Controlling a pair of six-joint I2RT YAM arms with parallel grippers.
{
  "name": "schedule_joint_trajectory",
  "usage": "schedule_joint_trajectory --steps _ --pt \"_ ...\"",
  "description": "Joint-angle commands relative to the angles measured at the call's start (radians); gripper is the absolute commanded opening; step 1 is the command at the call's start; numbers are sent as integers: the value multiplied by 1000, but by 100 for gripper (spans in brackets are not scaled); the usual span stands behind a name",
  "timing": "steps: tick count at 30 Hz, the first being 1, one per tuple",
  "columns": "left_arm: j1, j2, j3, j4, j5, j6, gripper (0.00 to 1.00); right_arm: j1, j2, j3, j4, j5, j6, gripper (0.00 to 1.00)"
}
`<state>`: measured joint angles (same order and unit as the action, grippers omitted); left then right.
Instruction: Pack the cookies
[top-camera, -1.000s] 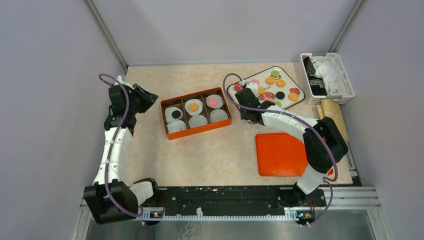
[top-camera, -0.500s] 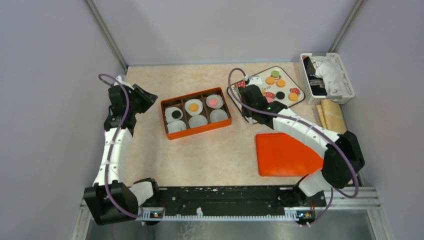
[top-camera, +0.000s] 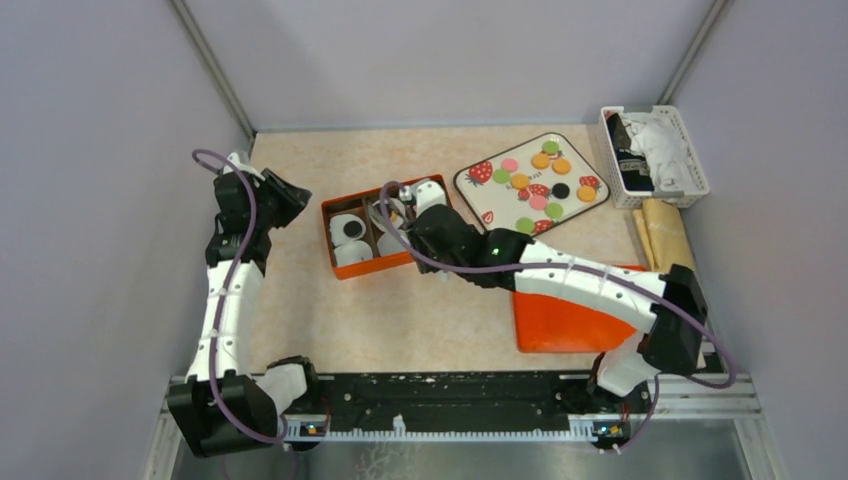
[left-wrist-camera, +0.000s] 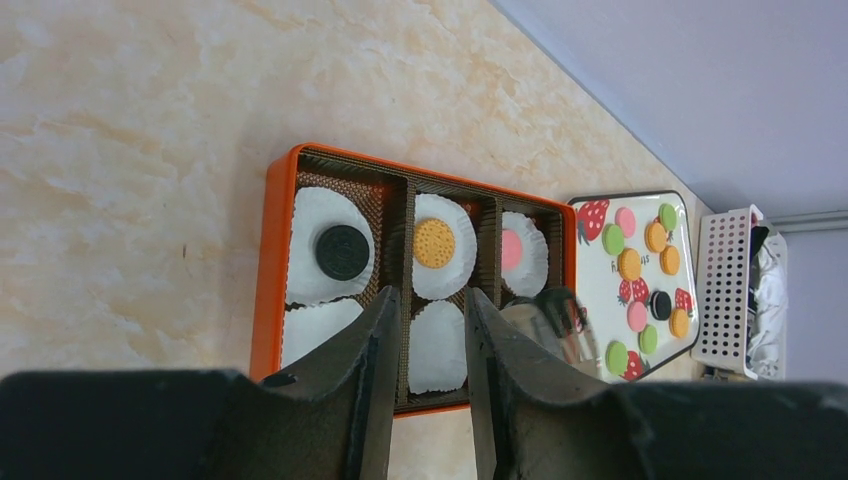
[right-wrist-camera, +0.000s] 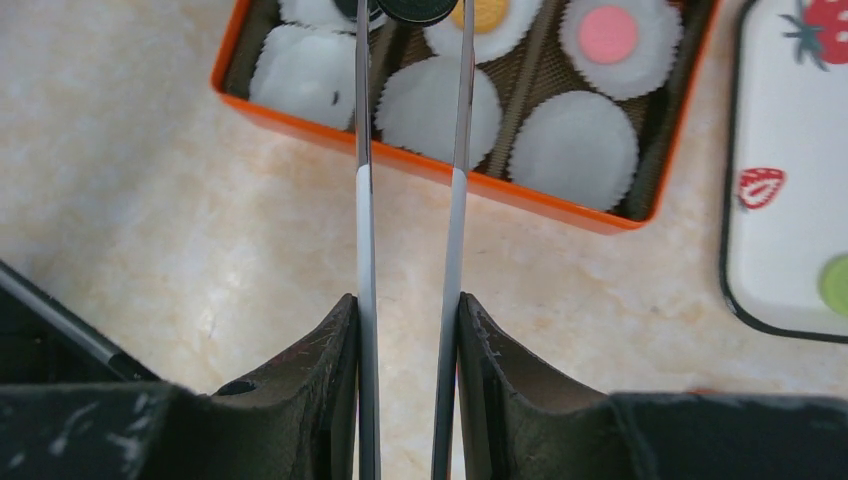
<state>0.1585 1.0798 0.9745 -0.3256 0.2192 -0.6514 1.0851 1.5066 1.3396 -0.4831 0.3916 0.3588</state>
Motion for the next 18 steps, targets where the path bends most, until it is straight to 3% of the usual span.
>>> schedule_joint_trajectory --steps 1,18 --pt "7 -21 36 -2 -1 20 37 54 93 79 56 -37 -18 0" --pt "7 -29 23 -5 -25 35 38 126 261 86 174 -120 6 0"
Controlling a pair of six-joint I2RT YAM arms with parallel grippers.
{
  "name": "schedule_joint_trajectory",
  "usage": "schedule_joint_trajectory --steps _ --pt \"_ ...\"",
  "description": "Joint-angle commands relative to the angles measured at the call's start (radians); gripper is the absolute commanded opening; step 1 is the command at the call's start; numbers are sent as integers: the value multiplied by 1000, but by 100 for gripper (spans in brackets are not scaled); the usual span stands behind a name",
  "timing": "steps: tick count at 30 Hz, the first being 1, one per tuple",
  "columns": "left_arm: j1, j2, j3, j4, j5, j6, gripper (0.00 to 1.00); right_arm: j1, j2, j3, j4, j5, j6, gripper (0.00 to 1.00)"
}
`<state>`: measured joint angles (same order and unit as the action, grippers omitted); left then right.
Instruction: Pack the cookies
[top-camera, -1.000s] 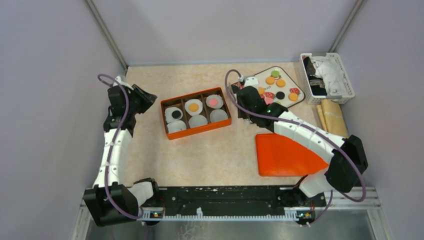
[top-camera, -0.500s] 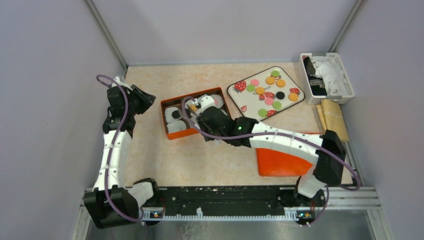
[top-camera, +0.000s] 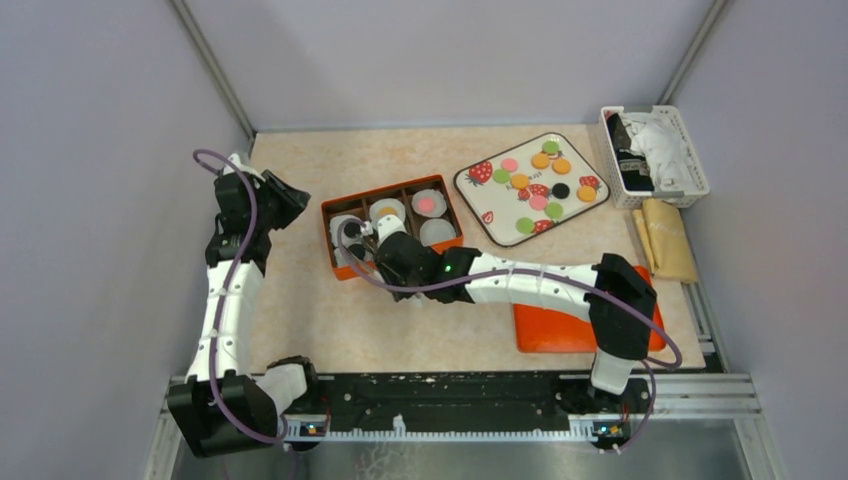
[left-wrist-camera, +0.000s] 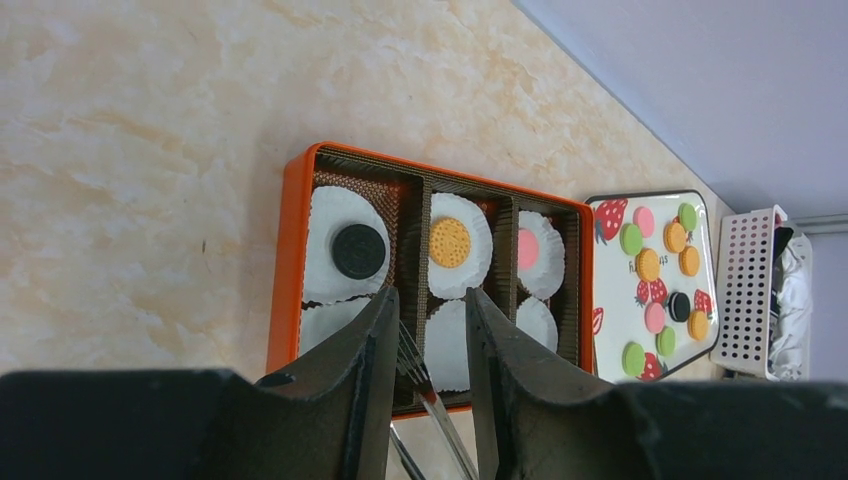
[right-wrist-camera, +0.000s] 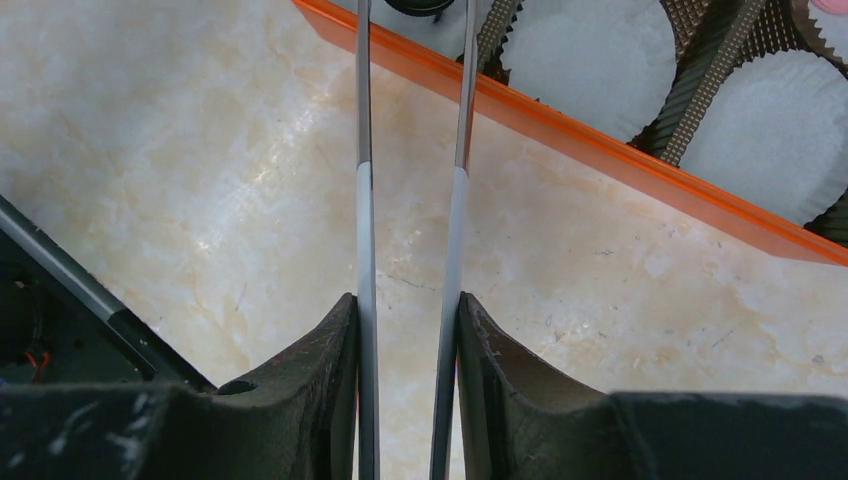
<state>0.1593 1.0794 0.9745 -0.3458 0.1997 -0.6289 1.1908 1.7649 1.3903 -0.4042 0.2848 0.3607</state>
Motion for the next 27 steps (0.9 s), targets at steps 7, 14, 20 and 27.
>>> schedule_joint_trajectory --steps 7,14,20,27 --pt "6 -39 26 11 -11 18 38 51 8 58 79 30 -5 12" --pt "6 -39 23 20 8 18 39 55 8 37 78 44 7 36" --pt "7 -48 17 29 17 17 41 55 8 36 79 58 11 42" --pt "7 -48 19 32 19 18 41 55 -31 20 99 94 11 39"
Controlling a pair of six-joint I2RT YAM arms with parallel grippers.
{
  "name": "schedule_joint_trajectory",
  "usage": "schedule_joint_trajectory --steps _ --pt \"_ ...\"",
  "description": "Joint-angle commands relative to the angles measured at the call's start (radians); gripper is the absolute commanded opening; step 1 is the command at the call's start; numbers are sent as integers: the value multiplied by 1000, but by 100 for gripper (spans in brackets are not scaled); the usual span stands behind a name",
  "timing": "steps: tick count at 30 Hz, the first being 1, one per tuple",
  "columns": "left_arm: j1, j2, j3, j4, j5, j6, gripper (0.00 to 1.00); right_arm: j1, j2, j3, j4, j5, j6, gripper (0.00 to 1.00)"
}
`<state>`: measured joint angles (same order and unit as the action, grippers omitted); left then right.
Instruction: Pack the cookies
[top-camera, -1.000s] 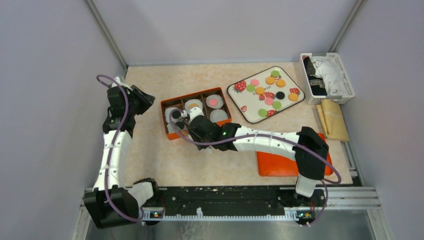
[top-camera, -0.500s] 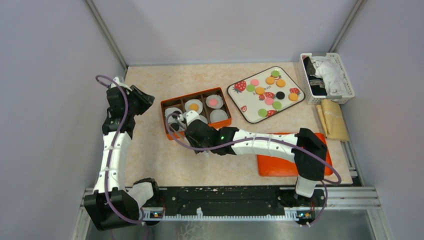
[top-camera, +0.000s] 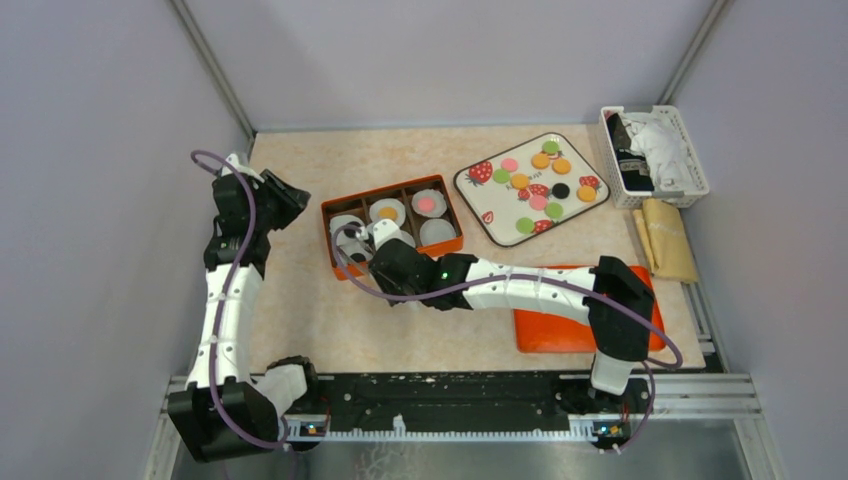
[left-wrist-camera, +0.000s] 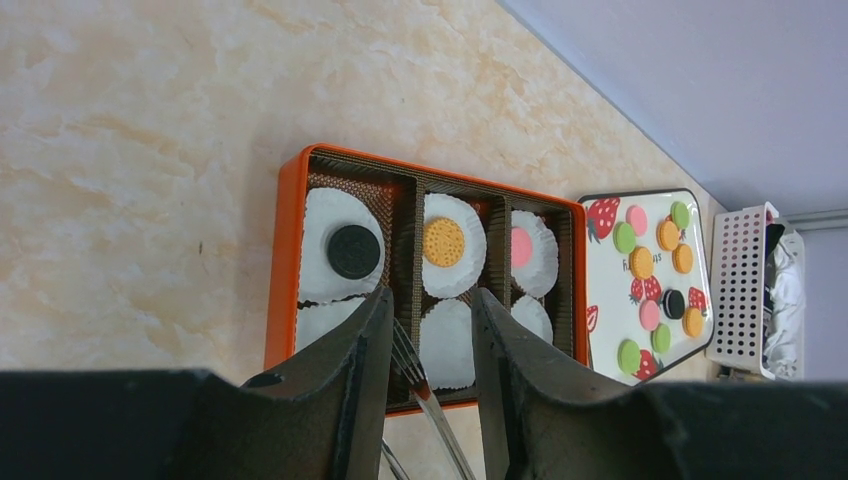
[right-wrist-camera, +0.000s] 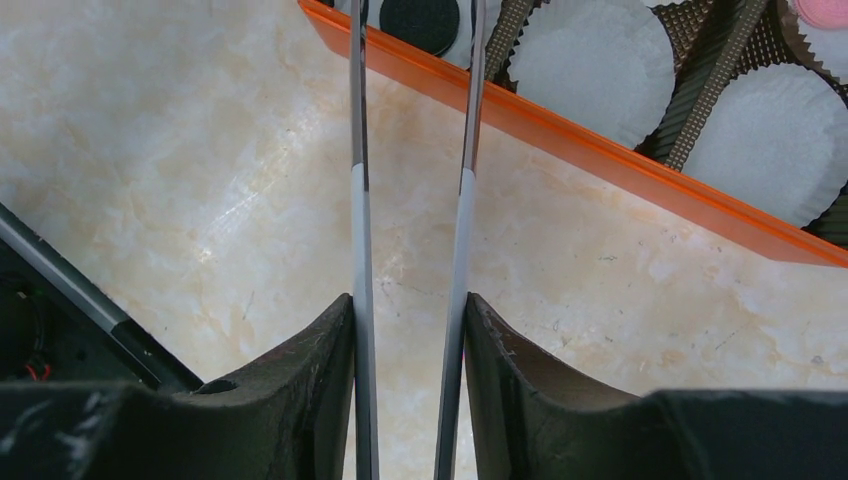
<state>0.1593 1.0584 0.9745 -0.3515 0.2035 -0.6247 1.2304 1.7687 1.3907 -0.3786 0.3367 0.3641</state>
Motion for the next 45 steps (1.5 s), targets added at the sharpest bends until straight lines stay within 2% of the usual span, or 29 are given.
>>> schedule_joint_trajectory --steps 1,8,14,17,22,26,29,39,45 --pt "7 -26 21 38 15 15 41 15 -51 10 83 49 5 37" --pt "6 -22 27 39 12 15 41 15 -186 6 41 152 -27 34" --pt "7 -15 26 51 32 8 41 11 -289 -3 -66 360 -39 35" --pt "6 -10 20 63 47 5 41 -34 -335 -44 -126 431 -5 35" --pt "6 9 16 77 85 6 41 -197 -447 -212 -151 396 75 35" --pt "6 19 14 81 93 5 42 -336 -526 -334 -144 308 100 35" --pt "7 25 9 85 100 1 41 -395 -545 -380 -147 269 107 35" --pt "6 19 3 86 96 5 42 -598 -422 -418 -37 105 77 35" --pt "7 20 0 84 87 9 42 -646 -326 -379 1 57 70 35"
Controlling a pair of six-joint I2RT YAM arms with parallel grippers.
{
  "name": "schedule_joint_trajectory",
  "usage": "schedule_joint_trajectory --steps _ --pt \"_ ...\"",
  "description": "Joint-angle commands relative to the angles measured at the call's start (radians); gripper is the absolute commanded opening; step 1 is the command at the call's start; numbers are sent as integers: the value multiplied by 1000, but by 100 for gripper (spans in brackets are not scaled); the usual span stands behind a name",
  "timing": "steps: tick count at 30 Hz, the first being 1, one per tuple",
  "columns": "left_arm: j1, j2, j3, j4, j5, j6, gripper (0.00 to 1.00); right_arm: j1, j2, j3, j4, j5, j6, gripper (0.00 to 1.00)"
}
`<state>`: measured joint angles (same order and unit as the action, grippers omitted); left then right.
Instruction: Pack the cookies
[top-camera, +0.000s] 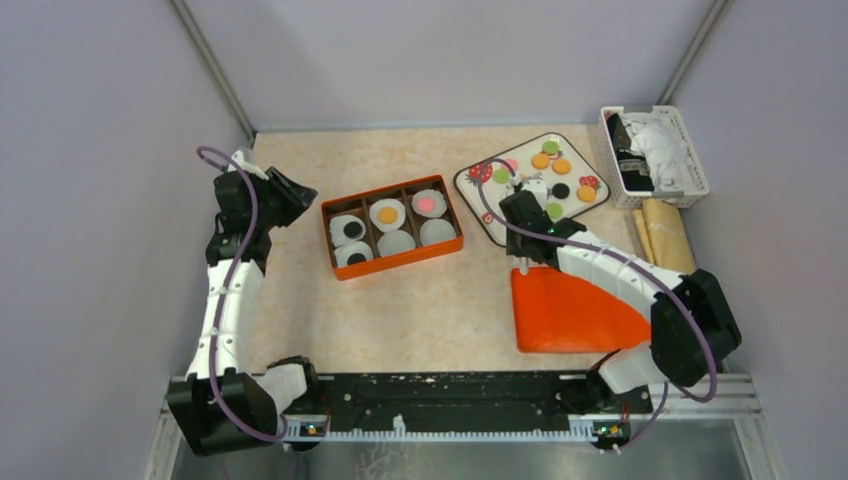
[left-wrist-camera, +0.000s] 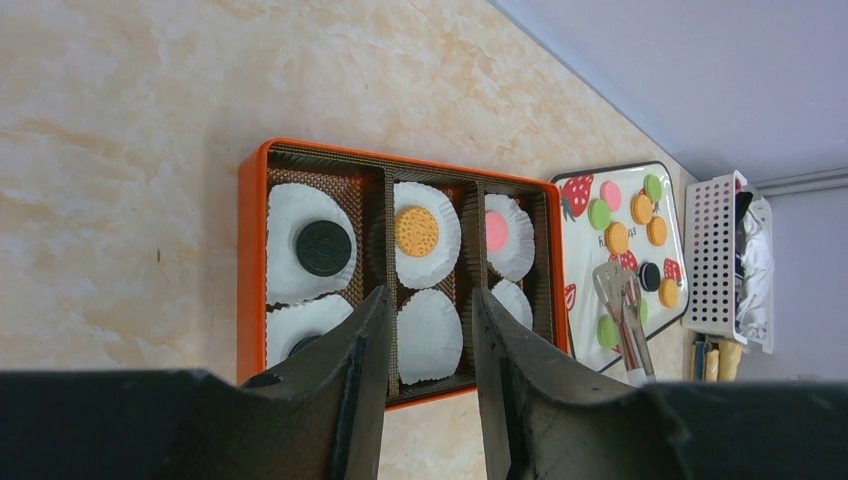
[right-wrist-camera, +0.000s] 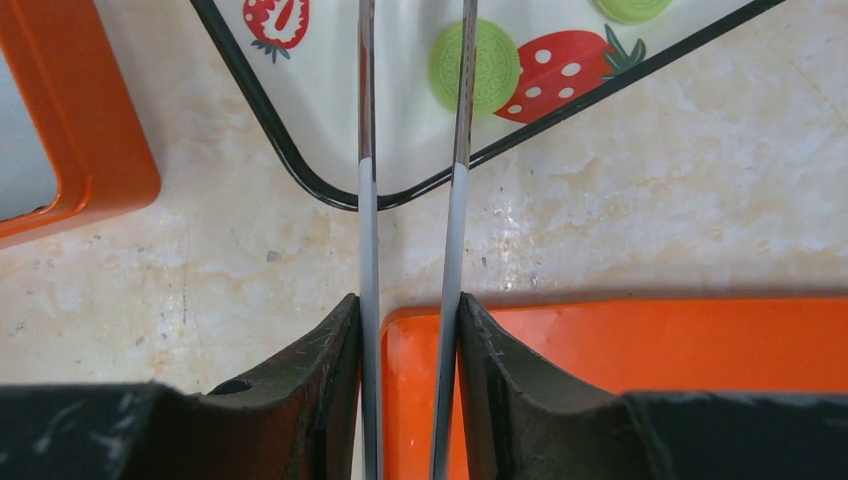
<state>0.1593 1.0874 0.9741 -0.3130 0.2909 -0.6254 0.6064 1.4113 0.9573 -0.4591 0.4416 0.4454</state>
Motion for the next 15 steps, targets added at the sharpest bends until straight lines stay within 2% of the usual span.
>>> schedule_joint_trajectory --steps 1,15 --pt "7 -8 0 45 -1 10 42 -28 43 62 82 -47 -11 35" --pt "6 -1 -2 54 -4 15 42 -80 160 194 60 -5 -7 38"
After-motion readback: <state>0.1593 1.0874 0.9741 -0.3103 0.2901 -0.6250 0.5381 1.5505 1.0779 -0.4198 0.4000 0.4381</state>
